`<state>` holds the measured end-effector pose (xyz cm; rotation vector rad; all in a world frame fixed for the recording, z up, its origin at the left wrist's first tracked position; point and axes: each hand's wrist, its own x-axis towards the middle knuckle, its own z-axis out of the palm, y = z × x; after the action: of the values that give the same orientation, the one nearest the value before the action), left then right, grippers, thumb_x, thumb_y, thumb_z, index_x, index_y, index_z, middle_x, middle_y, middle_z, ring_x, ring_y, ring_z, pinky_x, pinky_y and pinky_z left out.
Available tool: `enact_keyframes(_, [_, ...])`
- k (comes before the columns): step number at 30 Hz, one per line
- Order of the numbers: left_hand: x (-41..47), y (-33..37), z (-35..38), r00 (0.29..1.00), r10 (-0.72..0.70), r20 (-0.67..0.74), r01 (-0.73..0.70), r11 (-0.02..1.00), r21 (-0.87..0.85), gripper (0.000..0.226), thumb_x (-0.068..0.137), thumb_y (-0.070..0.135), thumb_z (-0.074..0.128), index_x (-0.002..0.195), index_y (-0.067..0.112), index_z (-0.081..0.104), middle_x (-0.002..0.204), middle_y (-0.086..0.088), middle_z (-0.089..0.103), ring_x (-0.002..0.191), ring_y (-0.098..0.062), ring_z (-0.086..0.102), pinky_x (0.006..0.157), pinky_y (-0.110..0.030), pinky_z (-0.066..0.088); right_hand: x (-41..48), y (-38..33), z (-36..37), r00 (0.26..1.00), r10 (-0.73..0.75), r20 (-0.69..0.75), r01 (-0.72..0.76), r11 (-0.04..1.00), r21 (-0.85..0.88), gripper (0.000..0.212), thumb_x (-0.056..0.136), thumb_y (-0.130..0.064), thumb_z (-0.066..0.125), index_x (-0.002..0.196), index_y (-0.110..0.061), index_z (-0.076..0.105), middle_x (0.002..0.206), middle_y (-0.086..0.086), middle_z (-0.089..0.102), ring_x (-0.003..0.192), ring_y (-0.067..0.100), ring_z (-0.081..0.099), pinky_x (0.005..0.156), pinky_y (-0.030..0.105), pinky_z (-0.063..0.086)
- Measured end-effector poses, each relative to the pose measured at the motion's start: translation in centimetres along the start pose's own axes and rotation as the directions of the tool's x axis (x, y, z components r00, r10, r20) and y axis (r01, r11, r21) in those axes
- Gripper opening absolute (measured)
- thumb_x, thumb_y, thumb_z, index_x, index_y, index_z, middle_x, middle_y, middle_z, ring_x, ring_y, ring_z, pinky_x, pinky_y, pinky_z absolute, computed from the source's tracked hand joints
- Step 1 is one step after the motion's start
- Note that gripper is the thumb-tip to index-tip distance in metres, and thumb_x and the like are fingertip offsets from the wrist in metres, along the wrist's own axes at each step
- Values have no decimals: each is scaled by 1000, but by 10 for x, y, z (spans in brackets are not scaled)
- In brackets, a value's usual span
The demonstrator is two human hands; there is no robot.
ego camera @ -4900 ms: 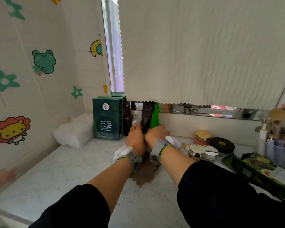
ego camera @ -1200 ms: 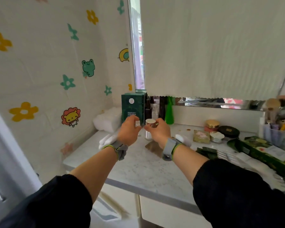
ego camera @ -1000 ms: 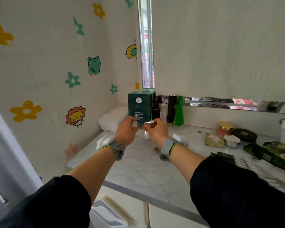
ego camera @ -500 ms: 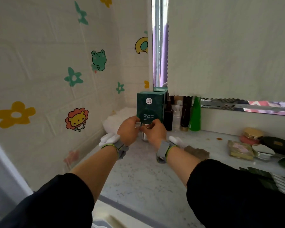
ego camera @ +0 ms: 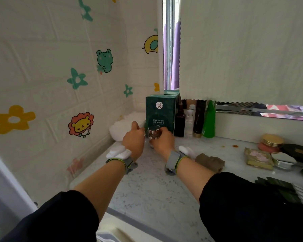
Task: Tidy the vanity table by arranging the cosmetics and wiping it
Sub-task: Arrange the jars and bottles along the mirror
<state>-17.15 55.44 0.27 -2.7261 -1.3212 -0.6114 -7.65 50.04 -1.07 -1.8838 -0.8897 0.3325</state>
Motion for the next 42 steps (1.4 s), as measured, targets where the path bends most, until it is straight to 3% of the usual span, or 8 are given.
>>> enact_keyframes(15, [-10, -5, -6, 999, 30, -30, -27, 994, 102, 37, 92, 5, 56, 127, 12, 47, 116, -9, 38, 73, -32, 59, 65, -39, 54, -7, -3, 5, 999, -19, 31, 16, 995, 103, 43, 82, -16, 72, 121, -11, 56, 123, 13, 58, 114, 30, 56, 100, 39, 46])
enact_keyframes(20, [-14, -3, -11, 999, 19, -28, -17, 998, 58, 47, 85, -3, 59, 127, 11, 47, 119, -9, 38, 76, -31, 59, 65, -37, 53, -9, -5, -2, 998, -14, 59, 9, 995, 97, 46, 79, -10, 71, 123, -13, 55, 123, 12, 60, 115, 29, 57, 101, 40, 46])
enact_keyframes(29, [-33, 26, -38, 998, -37, -42, 33, 996, -85, 43, 91, 3, 52, 132, 13, 45, 125, -10, 41, 88, -38, 60, 73, -41, 48, -25, -16, -48, 999, 33, 15, -34, 997, 63, 52, 84, -18, 70, 129, -7, 47, 130, 16, 51, 116, 32, 53, 97, 37, 45])
enact_keyframes(37, [-62, 63, -60, 997, -4, -83, -12, 982, -190, 29, 95, 22, 50, 122, 11, 48, 124, -10, 44, 90, -41, 58, 77, -47, 51, -58, -14, -106, 998, 28, -61, -27, 1000, 4, 41, 87, -19, 67, 124, -7, 54, 121, 12, 58, 113, 30, 55, 91, 35, 45])
enact_keyframes(40, [-73, 78, -69, 994, 34, -103, -51, 984, -171, 29, 95, 22, 49, 122, 11, 50, 124, -10, 45, 96, -41, 57, 80, -45, 48, -70, -10, -128, 997, 2, -79, -5, 999, -32, 24, 89, -14, 63, 113, -12, 58, 112, 11, 57, 109, 25, 54, 85, 32, 43])
enact_keyframes(42, [-82, 90, -74, 994, 63, -94, -80, 979, -188, 28, 95, 22, 48, 122, 12, 51, 126, -10, 45, 100, -40, 56, 81, -46, 47, -81, -6, -147, 996, 3, -88, -8, 999, -52, 30, 90, -10, 61, 120, -7, 60, 123, 10, 59, 116, 28, 54, 90, 32, 44])
